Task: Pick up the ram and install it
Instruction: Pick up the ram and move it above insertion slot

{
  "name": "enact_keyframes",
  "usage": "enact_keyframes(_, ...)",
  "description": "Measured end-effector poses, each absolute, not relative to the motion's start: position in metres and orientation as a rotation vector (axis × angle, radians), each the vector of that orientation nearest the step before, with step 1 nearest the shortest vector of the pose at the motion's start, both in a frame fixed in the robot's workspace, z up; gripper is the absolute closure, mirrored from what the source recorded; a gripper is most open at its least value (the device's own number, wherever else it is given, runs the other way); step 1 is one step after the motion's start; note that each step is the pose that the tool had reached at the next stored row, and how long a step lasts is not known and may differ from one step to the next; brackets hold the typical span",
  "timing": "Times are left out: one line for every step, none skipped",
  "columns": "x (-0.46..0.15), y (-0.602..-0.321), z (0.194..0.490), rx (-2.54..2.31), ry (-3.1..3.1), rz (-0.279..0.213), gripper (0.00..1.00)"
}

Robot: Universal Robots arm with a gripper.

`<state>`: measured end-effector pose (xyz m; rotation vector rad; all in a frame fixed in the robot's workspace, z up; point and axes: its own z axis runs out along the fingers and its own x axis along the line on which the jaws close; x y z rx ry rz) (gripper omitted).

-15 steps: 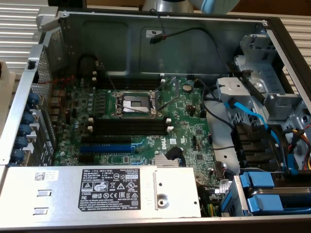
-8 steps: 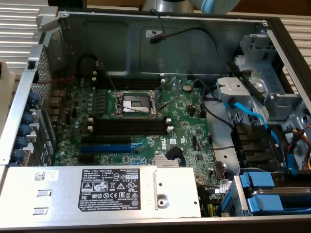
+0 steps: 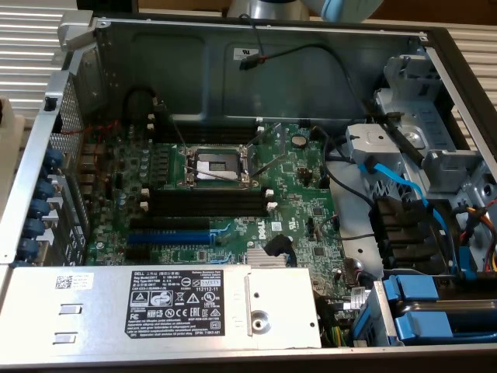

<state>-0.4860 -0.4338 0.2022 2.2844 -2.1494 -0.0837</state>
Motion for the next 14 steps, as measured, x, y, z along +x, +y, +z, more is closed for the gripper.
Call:
enact_keyframes(-0.486,-0.434,0.204,2.284,-2.149,-0.082,0.88)
enact_keyframes(-0.486,-0.434,0.205,2.283,-2.149,-0.082,0.88)
enact_keyframes(-0.486,-0.434,0.206,2.283,-2.149,-0.081,0.88)
enact_keyframes(-0.486,-0.434,0.208,2.283,-2.148,-0.081,0.88)
enact_keyframes(-0.486,-0.434,0.209,2.283,-2.148,-0.081,0.88)
enact_keyframes(-0.486,-0.434,0.21,2.283,-2.148,-0.08,0.88)
enact_keyframes(-0.486,-0.434,0.212,2.283,-2.148,-0.08,0.88)
enact_keyframes(-0.486,-0.434,0.214,2.283,-2.148,-0.079,0.88)
enact_keyframes(-0.486,-0.434,0.216,2.283,-2.148,-0.079,0.88)
enact_keyframes(-0.486,-0.434,0.217,2.283,-2.148,-0.078,0.88)
enact_keyframes(-0.486,-0.434,0.219,2.283,-2.148,-0.078,0.88)
enact_keyframes(-0.486,-0.434,0.221,2.282,-2.148,-0.078,0.88)
enact_keyframes(-0.486,-0.434,0.222,2.283,-2.148,-0.077,0.88)
enact_keyframes(-0.486,-0.434,0.224,2.283,-2.148,-0.077,0.88)
